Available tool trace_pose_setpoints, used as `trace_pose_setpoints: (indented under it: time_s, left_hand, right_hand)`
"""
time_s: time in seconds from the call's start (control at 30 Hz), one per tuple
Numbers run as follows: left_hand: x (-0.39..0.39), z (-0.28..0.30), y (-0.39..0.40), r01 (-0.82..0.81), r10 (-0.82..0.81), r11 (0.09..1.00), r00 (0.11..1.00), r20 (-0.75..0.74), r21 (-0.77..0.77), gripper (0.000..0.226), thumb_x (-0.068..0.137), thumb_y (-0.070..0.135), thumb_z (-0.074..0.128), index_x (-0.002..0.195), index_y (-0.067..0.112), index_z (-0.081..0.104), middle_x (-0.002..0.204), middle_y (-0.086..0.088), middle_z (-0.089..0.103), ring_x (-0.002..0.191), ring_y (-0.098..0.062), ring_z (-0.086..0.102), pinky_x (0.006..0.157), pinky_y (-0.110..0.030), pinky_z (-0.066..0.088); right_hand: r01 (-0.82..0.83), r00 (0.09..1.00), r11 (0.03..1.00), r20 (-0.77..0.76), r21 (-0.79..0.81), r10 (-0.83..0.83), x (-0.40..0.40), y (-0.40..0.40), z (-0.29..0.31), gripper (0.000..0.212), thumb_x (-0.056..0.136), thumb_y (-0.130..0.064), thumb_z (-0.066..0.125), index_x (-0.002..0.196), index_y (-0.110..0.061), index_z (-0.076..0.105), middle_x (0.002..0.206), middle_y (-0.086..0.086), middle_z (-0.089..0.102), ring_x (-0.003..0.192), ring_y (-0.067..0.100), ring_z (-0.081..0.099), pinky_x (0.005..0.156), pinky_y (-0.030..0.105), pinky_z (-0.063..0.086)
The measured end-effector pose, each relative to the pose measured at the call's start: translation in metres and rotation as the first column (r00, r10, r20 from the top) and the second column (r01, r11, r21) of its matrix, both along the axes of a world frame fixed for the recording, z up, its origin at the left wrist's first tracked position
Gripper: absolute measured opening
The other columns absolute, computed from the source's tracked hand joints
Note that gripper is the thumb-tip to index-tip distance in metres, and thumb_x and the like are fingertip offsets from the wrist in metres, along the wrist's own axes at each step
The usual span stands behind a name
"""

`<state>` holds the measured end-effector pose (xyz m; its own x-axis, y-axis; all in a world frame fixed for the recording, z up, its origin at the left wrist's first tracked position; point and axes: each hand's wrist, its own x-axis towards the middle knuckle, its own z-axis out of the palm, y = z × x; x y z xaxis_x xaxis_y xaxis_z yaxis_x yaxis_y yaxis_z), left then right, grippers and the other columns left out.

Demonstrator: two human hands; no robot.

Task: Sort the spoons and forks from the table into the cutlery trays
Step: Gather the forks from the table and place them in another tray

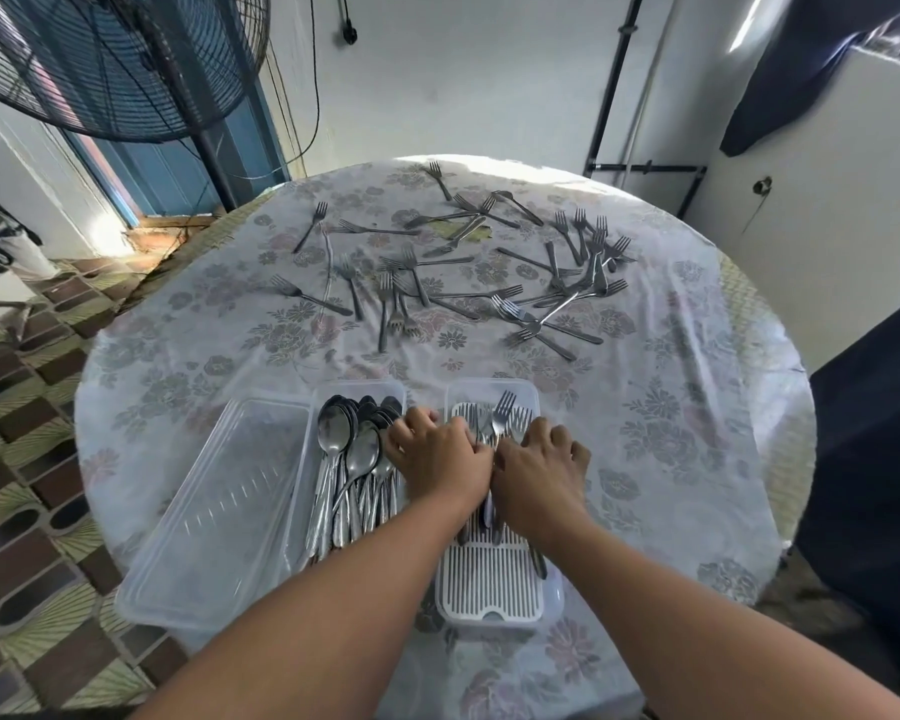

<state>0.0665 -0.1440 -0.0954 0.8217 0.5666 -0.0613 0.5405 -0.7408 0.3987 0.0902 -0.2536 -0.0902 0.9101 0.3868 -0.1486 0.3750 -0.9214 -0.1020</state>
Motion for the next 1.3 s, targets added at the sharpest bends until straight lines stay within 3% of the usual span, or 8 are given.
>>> trace_pose_setpoints:
  time_s: [0.13, 0.27, 0.4, 0.6, 0.87, 1.0, 1.17, 1.3]
  left_hand:
    - [-0.005, -0.003, 0.006, 0.061, -0.068, 0.982, 0.997, 0.032, 0.18, 0.017, 0.092, 0.045, 0.062, 0.095, 0.028, 0.067, 0.124, -0.004, 0.043, 0.119, -0.029, 0.032, 0.114, -0.05, 0.021]
    - [-0.002, -0.013, 0.011, 0.14, -0.159, 0.923, 0.987, 0.023, 0.357, 0.004, 0.09, 0.031, 0.071, 0.09, 0.029, 0.073, 0.117, -0.006, 0.051, 0.114, -0.031, 0.037, 0.112, -0.051, 0.022]
    - [0.002, -0.013, 0.009, 0.204, -0.193, 0.927, 0.979, -0.064, 0.315, 0.01, 0.095, 0.027, 0.064, 0.098, 0.031, 0.072, 0.133, -0.01, 0.044, 0.127, -0.036, 0.032, 0.119, -0.055, 0.015]
    - [-0.002, -0.01, 0.014, 0.252, -0.239, 0.93, 0.968, -0.08, 0.267, 0.027, 0.094, 0.058, 0.059, 0.106, 0.039, 0.074, 0.141, -0.005, 0.038, 0.134, -0.034, 0.024, 0.12, -0.055, 0.007]
    - [-0.005, -0.009, 0.02, 0.323, -0.307, 0.914, 0.946, -0.101, 0.246, 0.025, 0.088, 0.053, 0.07, 0.112, 0.046, 0.071, 0.154, -0.006, 0.023, 0.139, -0.034, 0.01, 0.121, -0.058, -0.001]
    - [0.002, -0.003, 0.017, 0.292, -0.262, 0.925, 0.954, -0.149, 0.244, 0.026, 0.096, 0.047, 0.064, 0.121, 0.048, 0.068, 0.157, -0.01, 0.021, 0.141, -0.04, 0.011, 0.121, -0.058, -0.001]
    - [0.009, -0.004, 0.021, 0.215, -0.176, 0.937, 0.971, -0.159, 0.275, 0.022, 0.099, 0.034, 0.056, 0.118, 0.035, 0.068, 0.151, -0.015, 0.028, 0.138, -0.041, 0.021, 0.122, -0.058, 0.006]
    - [0.007, -0.009, 0.025, 0.164, -0.163, 0.966, 0.986, -0.017, 0.198, 0.018, 0.096, 0.043, 0.058, 0.107, 0.037, 0.07, 0.145, -0.009, 0.035, 0.134, -0.036, 0.023, 0.118, -0.054, 0.009]
  right_hand:
    - [-0.009, 0.998, 0.999, 0.056, 0.034, 0.007, -0.003, 0.005, 0.001, 0.02, 0.095, -0.036, 0.054, 0.111, -0.03, 0.065, 0.129, 0.005, 0.043, 0.124, 0.03, 0.037, 0.101, 0.047, 0.029]
    - [0.012, 0.997, 1.0, 0.077, 0.005, -0.013, 0.002, 0.012, -0.004, 0.023, 0.094, -0.041, 0.056, 0.107, -0.025, 0.066, 0.127, 0.006, 0.044, 0.121, 0.03, 0.038, 0.099, 0.046, 0.031]
    - [0.013, 0.997, 0.999, 0.071, -0.05, -0.009, 0.005, 0.013, -0.007, 0.029, 0.093, -0.045, 0.056, 0.105, -0.022, 0.068, 0.129, 0.007, 0.042, 0.119, 0.031, 0.035, 0.099, 0.047, 0.031]
    - [0.033, 0.999, 0.999, 0.022, -0.028, -0.032, 0.006, 0.009, 0.002, 0.034, 0.096, -0.044, 0.047, 0.104, -0.02, 0.07, 0.128, 0.007, 0.045, 0.122, 0.029, 0.038, 0.1, 0.047, 0.031]
    - [0.032, 0.999, 0.999, -0.03, 0.003, -0.032, 0.001, 0.011, 0.015, 0.037, 0.094, -0.043, 0.045, 0.109, -0.017, 0.068, 0.127, 0.01, 0.046, 0.122, 0.031, 0.039, 0.103, 0.048, 0.03]
    - [0.018, 1.0, 1.0, 0.005, -0.003, -0.017, -0.003, 0.009, 0.014, 0.041, 0.096, -0.045, 0.04, 0.113, -0.018, 0.066, 0.128, 0.009, 0.046, 0.12, 0.03, 0.039, 0.1, 0.047, 0.03]
    - [0.016, 1.0, 0.994, -0.013, 0.112, -0.015, -0.006, 0.003, 0.008, 0.035, 0.098, -0.044, 0.034, 0.098, -0.024, 0.062, 0.12, 0.003, 0.044, 0.117, 0.024, 0.039, 0.102, 0.045, 0.027]
    - [0.13, 0.991, 0.956, -0.073, 0.263, -0.114, -0.005, 0.008, 0.001, 0.028, 0.101, -0.041, 0.034, 0.087, -0.028, 0.055, 0.114, -0.003, 0.041, 0.115, 0.022, 0.038, 0.103, 0.043, 0.026]
